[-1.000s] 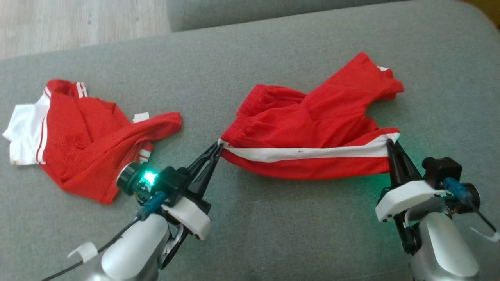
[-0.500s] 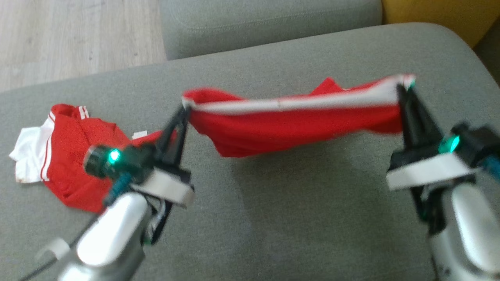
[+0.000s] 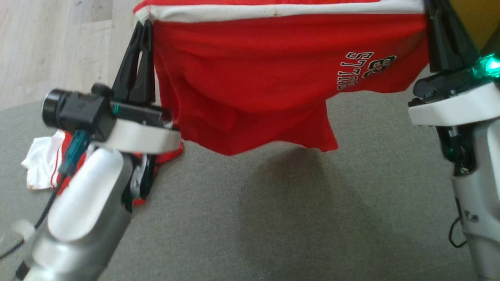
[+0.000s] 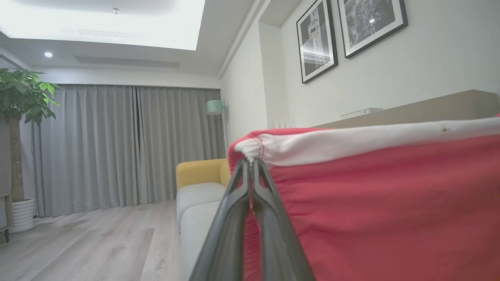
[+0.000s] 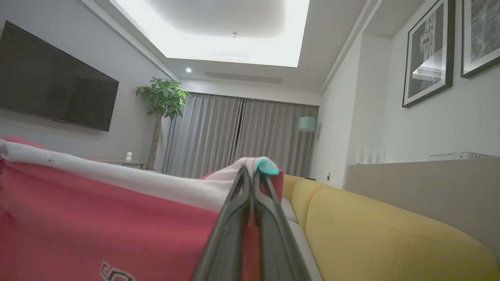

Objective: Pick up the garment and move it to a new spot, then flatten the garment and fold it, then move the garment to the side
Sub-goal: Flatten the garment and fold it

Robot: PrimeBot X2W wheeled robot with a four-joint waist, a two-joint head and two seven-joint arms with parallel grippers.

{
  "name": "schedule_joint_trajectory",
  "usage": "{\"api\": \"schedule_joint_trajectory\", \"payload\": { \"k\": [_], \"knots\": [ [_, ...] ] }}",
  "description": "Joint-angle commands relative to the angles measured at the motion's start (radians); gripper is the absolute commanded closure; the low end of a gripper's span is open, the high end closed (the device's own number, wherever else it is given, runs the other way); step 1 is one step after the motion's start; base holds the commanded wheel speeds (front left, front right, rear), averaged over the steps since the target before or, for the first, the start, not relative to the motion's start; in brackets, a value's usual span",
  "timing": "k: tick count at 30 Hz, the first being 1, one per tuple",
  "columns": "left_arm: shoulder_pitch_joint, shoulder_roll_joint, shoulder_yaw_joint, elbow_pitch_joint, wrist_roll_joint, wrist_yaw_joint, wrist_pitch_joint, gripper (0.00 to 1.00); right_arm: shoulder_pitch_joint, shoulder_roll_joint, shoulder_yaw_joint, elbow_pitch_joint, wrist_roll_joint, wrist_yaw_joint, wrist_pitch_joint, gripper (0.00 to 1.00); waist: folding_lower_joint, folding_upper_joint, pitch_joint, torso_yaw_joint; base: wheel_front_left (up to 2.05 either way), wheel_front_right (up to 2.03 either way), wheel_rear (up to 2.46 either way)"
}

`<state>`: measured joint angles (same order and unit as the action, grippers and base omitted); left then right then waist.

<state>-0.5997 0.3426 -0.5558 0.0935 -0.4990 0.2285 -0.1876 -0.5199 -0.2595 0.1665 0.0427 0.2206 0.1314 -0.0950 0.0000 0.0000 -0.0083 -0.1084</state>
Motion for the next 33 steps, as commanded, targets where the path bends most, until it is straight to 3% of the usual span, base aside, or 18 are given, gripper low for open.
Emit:
{"api": "schedule_joint_trajectory", "payload": {
  "k": [1,11,14,17,21,25,29,33],
  "knots": [
    [-0.020,0.044,0.042,-0.044,0.004,0.013,0.004,1.00,-0.009,-0.011,0.009,-0.044,0.008,-0.001,0.009,1.00,0.0000,0.0000,-0.004,0.003,0.00,0.00,0.00],
    [0.132,0.132,0.041,-0.338,0.028,0.124,0.129,1.00,0.170,-0.004,-0.105,-0.270,0.000,-0.001,0.125,1.00,0.0000,0.0000,0.011,0.012,0.00,0.00,0.00],
    [0.128,0.158,0.031,-0.390,0.038,0.133,0.194,1.00,0.192,0.001,-0.121,-0.326,-0.011,-0.001,0.174,1.00,0.0000,0.0000,0.039,0.013,0.00,0.00,0.00],
    [0.079,0.166,0.019,-0.379,0.035,0.114,0.250,1.00,0.165,-0.003,-0.118,-0.327,-0.017,-0.001,0.221,1.00,0.0000,0.0000,0.087,0.014,0.00,0.00,0.00],
    [-0.051,0.133,0.018,-0.277,-0.023,0.047,0.307,1.00,0.032,-0.038,-0.083,-0.221,0.008,-0.001,0.261,1.00,0.0000,0.0000,0.186,0.013,0.00,0.00,0.00],
    [-0.256,0.106,0.023,-0.077,-0.031,-0.036,0.323,1.00,-0.211,-0.075,-0.034,-0.013,0.050,-0.001,0.257,1.00,0.0000,0.0000,0.301,0.007,0.00,0.00,0.00],
    [-0.487,0.062,0.038,0.146,-0.008,-0.097,0.271,1.00,-0.497,-0.086,0.007,0.221,0.043,-0.001,0.170,1.00,0.0000,0.0000,0.395,0.000,0.00,0.00,0.00],
    [-0.663,0.004,0.070,0.313,0.009,-0.109,0.156,1.00,-0.713,-0.065,-0.015,0.416,-0.003,-0.001,0.030,1.00,0.0000,0.0000,0.445,0.004,0.00,0.00,0.00]
  ]
}}
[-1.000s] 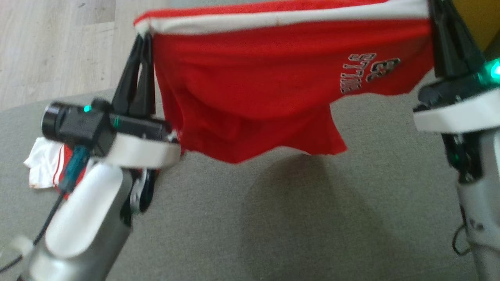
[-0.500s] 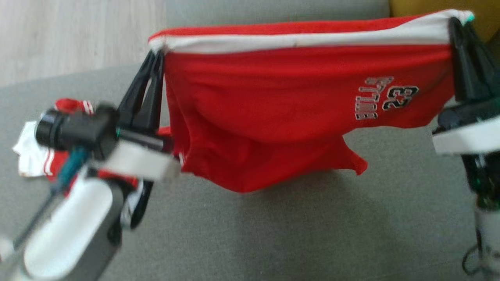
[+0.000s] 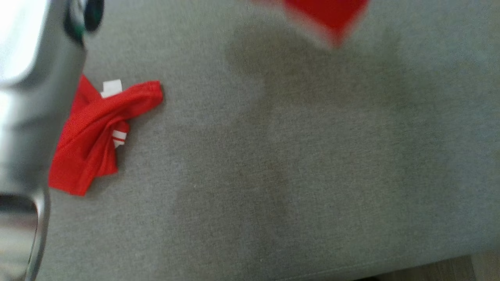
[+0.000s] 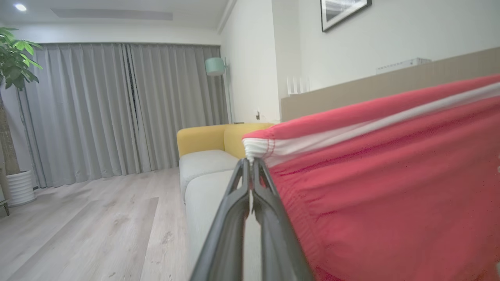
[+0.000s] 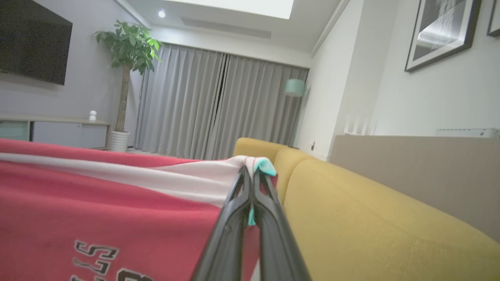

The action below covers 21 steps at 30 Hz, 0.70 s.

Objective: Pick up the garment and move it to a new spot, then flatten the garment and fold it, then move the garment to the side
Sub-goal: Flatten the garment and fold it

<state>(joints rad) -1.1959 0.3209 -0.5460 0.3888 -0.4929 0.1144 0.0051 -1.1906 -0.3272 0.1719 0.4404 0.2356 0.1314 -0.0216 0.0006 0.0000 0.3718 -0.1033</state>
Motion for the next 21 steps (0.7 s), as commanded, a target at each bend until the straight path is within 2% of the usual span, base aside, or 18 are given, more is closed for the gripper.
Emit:
{"api": "schedule_joint_trajectory", "payload": {
  "k": [1,6,12,14,16,21],
  "knots": [
    [-0.096,0.009,0.067,0.052,0.000,0.000,-0.068,1.00,-0.075,0.008,-0.027,0.057,-0.029,-0.001,-0.076,1.00,-0.0006,0.0000,0.070,0.001,0.00,0.00,0.00],
    [-0.141,-0.050,0.067,0.169,-0.014,-0.036,-0.168,1.00,-0.112,0.020,-0.029,0.190,-0.052,-0.001,-0.162,1.00,-0.0006,0.0000,0.078,0.016,0.00,0.00,0.00],
    [-0.041,-0.137,0.040,0.304,-0.057,-0.098,-0.233,1.00,0.003,-0.023,0.029,0.334,-0.029,-0.001,-0.187,1.00,-0.0006,0.0000,0.070,0.064,0.00,0.00,0.00],
    [0.012,-0.147,0.021,0.332,-0.053,-0.117,-0.245,1.00,0.054,-0.040,0.073,0.372,-0.007,-0.001,-0.171,1.00,-0.0006,0.0000,0.064,0.074,0.00,0.00,0.00],
    [0.107,-0.154,-0.003,0.360,-0.049,-0.138,-0.256,1.00,0.133,-0.076,0.167,0.410,0.034,-0.001,-0.130,1.00,-0.0006,0.0000,0.046,0.088,0.00,0.00,0.00],
    [0.278,-0.161,-0.044,0.367,-0.037,-0.159,-0.264,1.00,0.260,-0.166,0.357,0.413,0.146,-0.001,-0.035,1.00,-0.0006,0.0000,-0.001,0.106,0.00,0.00,0.00]
  ]
}}
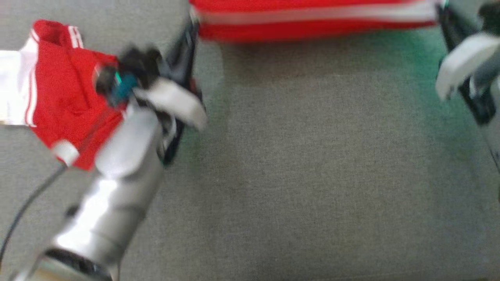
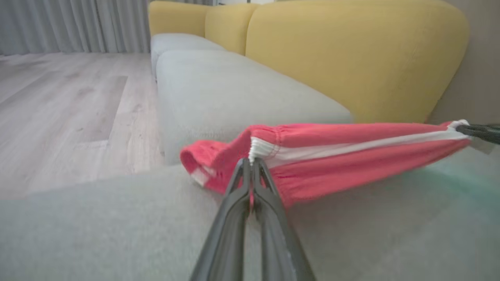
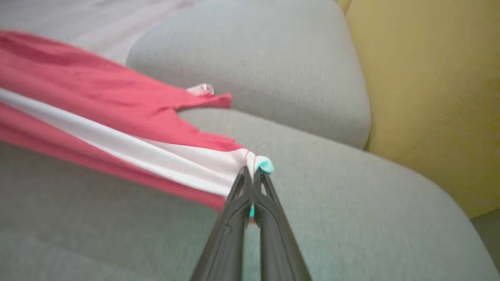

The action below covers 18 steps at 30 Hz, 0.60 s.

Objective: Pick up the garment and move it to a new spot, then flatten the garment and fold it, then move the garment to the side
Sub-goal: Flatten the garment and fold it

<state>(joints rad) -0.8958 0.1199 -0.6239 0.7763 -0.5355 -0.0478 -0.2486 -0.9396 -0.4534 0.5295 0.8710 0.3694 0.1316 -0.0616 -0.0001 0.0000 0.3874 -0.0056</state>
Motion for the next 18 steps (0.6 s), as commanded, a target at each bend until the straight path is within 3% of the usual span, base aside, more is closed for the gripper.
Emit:
{"api": "schedule_joint_trajectory", "payload": {
  "k": [1,9,18],
  "knots": [
    [0.008,0.041,0.027,-0.025,0.010,0.002,-0.011,1.00,0.029,-0.061,0.037,-0.028,0.040,-0.001,0.024,1.00,0.0001,0.0000,-0.026,0.010,0.00,0.00,0.00],
    [0.188,0.065,0.006,-0.080,0.018,0.011,-0.013,1.00,0.129,-0.219,0.281,-0.173,0.261,-0.001,0.145,1.00,0.0001,0.0000,-0.108,0.008,0.00,0.00,0.00],
    [0.341,0.092,-0.044,-0.170,0.042,0.039,-0.012,1.00,0.203,-0.331,0.419,-0.279,0.422,-0.001,0.226,1.00,0.0001,0.0000,-0.224,-0.017,0.00,0.00,0.00]
  ]
}}
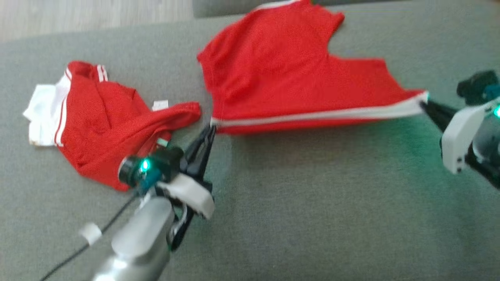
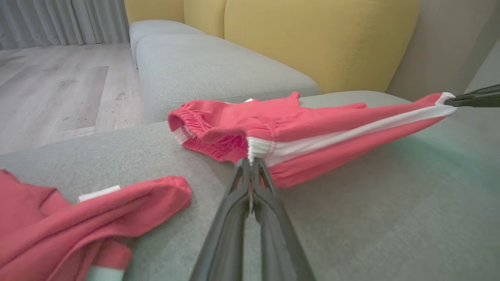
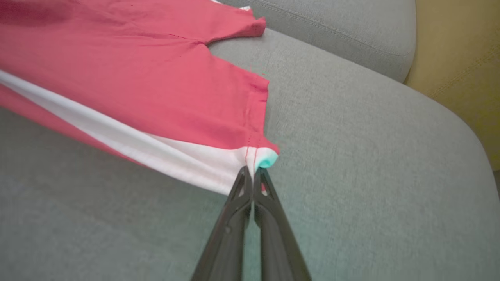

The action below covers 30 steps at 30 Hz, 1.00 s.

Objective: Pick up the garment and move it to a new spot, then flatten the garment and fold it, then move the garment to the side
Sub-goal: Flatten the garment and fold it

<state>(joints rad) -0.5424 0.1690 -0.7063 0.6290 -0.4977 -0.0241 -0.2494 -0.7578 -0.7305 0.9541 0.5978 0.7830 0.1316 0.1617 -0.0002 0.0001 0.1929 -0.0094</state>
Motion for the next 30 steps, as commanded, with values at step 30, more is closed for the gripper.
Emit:
{"api": "schedule_joint_trajectory", "payload": {
  "k": [30],
  "knots": [
    [0.338,0.157,0.005,-0.534,-0.025,0.198,0.134,1.00,0.260,-0.208,-0.129,-0.258,0.136,-0.001,0.041,1.00,0.0002,-0.0001,-0.156,-0.045,0.00,0.00,0.00]
  ]
}}
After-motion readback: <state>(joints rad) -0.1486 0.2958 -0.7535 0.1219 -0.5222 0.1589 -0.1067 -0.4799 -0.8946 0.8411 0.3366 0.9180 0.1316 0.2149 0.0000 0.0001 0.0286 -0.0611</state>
